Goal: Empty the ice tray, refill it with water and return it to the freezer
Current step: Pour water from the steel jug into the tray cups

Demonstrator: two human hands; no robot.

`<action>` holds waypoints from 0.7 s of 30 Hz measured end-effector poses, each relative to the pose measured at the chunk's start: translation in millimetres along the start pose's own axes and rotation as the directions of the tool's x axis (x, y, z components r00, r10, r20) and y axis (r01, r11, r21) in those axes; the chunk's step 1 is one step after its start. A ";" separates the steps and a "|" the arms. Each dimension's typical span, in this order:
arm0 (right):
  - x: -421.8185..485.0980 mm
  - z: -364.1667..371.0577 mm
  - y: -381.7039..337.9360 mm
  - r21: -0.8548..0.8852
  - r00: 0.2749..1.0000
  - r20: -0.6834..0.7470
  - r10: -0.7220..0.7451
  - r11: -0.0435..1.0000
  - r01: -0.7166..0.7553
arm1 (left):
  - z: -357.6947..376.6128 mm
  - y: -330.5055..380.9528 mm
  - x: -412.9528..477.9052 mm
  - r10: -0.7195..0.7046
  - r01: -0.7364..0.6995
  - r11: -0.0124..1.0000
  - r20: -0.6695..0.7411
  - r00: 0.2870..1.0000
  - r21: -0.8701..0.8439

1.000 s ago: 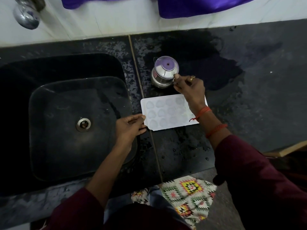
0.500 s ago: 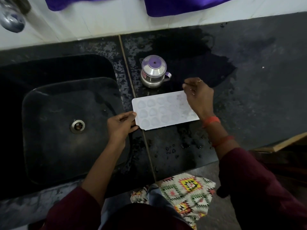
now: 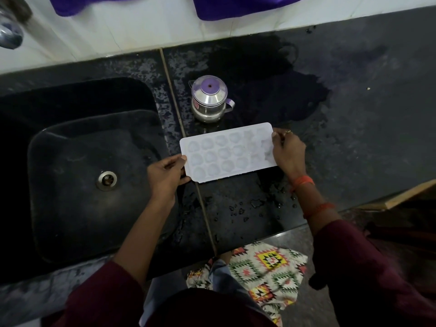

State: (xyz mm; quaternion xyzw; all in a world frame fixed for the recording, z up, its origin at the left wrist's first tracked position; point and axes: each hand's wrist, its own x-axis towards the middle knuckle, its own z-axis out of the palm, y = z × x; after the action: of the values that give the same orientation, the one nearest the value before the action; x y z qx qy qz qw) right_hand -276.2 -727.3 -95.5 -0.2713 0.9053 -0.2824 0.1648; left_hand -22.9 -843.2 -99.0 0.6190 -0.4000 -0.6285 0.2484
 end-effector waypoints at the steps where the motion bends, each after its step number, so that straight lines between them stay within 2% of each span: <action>1: 1.0 -0.1 0.0 -0.006 1.000 0.007 0.008 1.000 -0.008 | 0.3 -0.3 0.4 0.000 0.000 1.000 0.001 1.000 0.005; 12: 1.4 -5.6 0.5 0.142 0.990 0.052 0.131 0.980 -0.137 | 2.0 -0.2 1.1 0.019 -0.019 1.000 0.019 1.000 0.025; 21: -8.3 -9.6 5.3 0.203 0.989 0.038 0.144 0.968 -0.149 | 1.2 1.0 -0.1 0.048 -0.048 0.998 0.009 0.999 0.031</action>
State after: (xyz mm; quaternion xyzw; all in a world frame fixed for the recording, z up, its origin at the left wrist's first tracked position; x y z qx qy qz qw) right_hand -276.1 -714.8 -89.9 -0.1886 0.8868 -0.3585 0.2227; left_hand -24.3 -843.4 -98.2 0.6103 -0.4258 -0.6187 0.2520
